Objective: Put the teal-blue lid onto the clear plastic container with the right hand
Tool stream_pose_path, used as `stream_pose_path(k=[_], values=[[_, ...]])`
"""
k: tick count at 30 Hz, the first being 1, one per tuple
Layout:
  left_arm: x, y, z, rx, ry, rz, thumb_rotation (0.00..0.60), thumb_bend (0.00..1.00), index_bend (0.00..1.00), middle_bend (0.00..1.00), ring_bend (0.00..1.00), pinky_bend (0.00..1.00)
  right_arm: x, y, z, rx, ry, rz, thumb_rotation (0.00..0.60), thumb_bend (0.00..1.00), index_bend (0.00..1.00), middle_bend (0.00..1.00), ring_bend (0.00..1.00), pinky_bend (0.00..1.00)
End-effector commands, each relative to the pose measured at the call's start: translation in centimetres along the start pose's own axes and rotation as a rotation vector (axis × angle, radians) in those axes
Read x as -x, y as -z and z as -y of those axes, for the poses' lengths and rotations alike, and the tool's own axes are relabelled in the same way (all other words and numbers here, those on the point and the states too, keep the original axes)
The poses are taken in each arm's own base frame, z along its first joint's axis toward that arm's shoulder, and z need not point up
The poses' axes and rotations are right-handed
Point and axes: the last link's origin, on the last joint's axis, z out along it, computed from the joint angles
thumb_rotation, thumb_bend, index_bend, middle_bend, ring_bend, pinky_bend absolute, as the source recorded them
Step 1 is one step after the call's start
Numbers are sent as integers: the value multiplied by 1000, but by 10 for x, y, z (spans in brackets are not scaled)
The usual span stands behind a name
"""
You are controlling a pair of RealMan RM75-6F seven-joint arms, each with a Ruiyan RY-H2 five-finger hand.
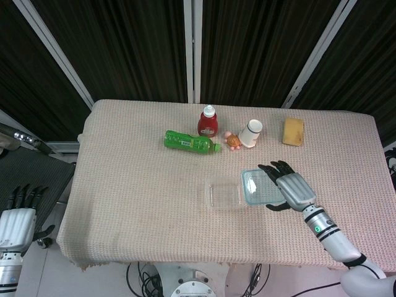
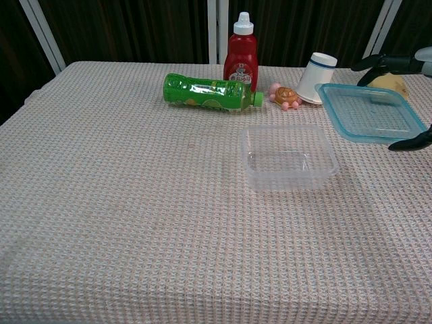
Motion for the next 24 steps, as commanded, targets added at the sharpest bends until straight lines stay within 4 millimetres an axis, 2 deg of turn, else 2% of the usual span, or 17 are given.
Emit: stream_pose_path(k=[1, 5, 10, 17, 24], values=[[1, 0, 3, -1, 6, 0, 600, 0, 139, 120, 0, 0, 0, -19, 42, -54, -7, 29, 600, 127, 0, 387, 58, 0], [4, 1, 9, -6, 18, 3, 600, 0, 140, 120, 0, 0, 15, -36, 66, -62, 1, 72, 600, 126, 0, 386, 57, 0], [9, -1, 14, -6, 35, 7, 600, 0, 139, 120, 0, 0, 27, -46, 87, -46, -4, 109, 600, 127, 0, 385, 57, 0], [15, -5, 22, -2, 55, 11, 600, 0, 139, 120, 0, 0, 40, -51, 105, 10, -5, 103, 600, 127, 0, 385, 57, 0], [17, -5, 26, 1, 63, 11, 600, 0, 140, 120, 0, 0, 46, -55, 111, 33, 5, 108, 600, 127, 0, 385, 57, 0]])
